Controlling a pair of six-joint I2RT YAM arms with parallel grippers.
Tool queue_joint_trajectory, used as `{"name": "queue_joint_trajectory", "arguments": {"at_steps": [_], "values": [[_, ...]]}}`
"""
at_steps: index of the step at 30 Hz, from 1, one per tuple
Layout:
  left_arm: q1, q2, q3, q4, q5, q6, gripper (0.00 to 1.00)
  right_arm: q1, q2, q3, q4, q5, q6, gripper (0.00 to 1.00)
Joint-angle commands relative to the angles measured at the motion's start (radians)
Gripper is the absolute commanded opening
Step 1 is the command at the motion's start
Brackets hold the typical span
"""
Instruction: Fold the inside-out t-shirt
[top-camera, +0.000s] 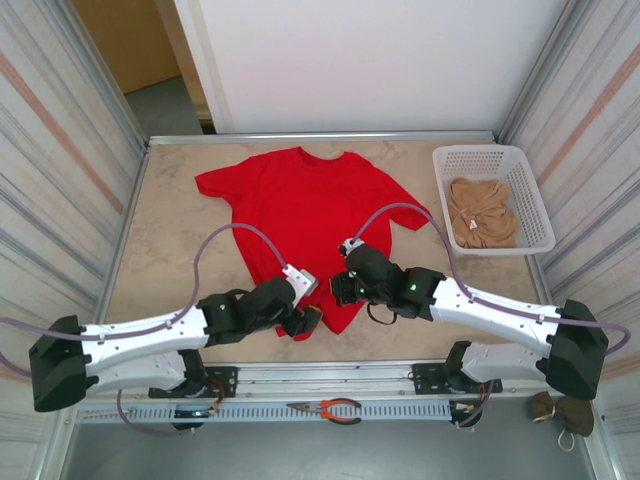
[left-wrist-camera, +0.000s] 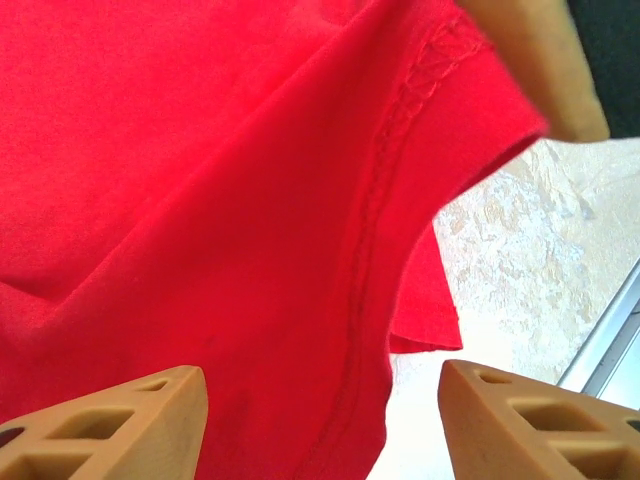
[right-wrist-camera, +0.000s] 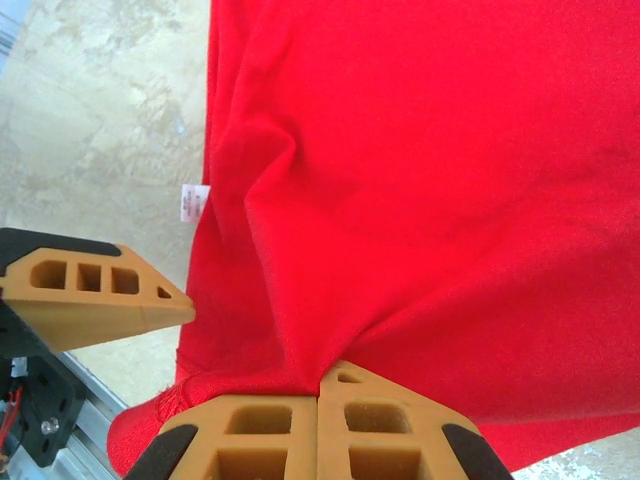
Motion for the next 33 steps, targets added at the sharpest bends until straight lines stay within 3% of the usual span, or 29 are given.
{"name": "queue_joint_trajectory", "arguments": {"at_steps": [1,5,7,12,14,17,22,23,25,27,30,33], "values": [[-0.005,0.030,-0.021,0.061,-0.021,-0.011,0.66,-0.009,-0.027,-0.010,-0.011,0.007,-0.003,0.00],[-0.003,0.074,-0.023,0.073,-0.048,-0.005,0.67,-0.009,-0.030,-0.012,-0.014,0.006,-0.002,0.00],[0.000,0.087,-0.029,0.076,-0.065,-0.001,0.63,-0.009,-0.032,-0.011,-0.015,0.007,-0.003,0.00],[0.033,0.081,-0.056,0.098,-0.066,0.009,0.27,-0.009,-0.042,-0.019,-0.019,0.011,0.000,0.00],[0.054,0.077,-0.056,0.107,-0.052,0.016,0.23,-0.009,-0.047,-0.025,-0.016,0.011,0.005,0.00],[0.092,0.081,-0.044,0.130,-0.007,0.032,0.00,-0.009,-0.050,-0.034,-0.006,0.007,0.014,0.00],[0.112,0.057,0.004,0.121,0.045,0.054,0.00,-0.012,-0.056,-0.043,-0.012,0.009,0.020,0.00],[0.111,0.045,0.021,0.107,0.053,0.054,0.00,-0.013,-0.061,-0.046,-0.013,0.006,0.023,0.09],[0.113,0.020,0.060,0.072,0.063,0.055,0.00,-0.016,-0.079,-0.059,-0.021,0.016,0.036,0.44],[0.115,0.001,0.111,0.032,0.078,0.061,0.00,-0.017,-0.109,-0.077,-0.021,0.018,0.050,0.52],[0.116,-0.006,0.180,-0.022,0.103,0.064,0.00,-0.001,-0.166,-0.107,-0.007,0.001,0.073,0.45],[0.116,0.001,0.247,-0.072,0.122,0.075,0.00,0.071,-0.207,-0.117,0.024,0.015,0.073,0.17]]}}
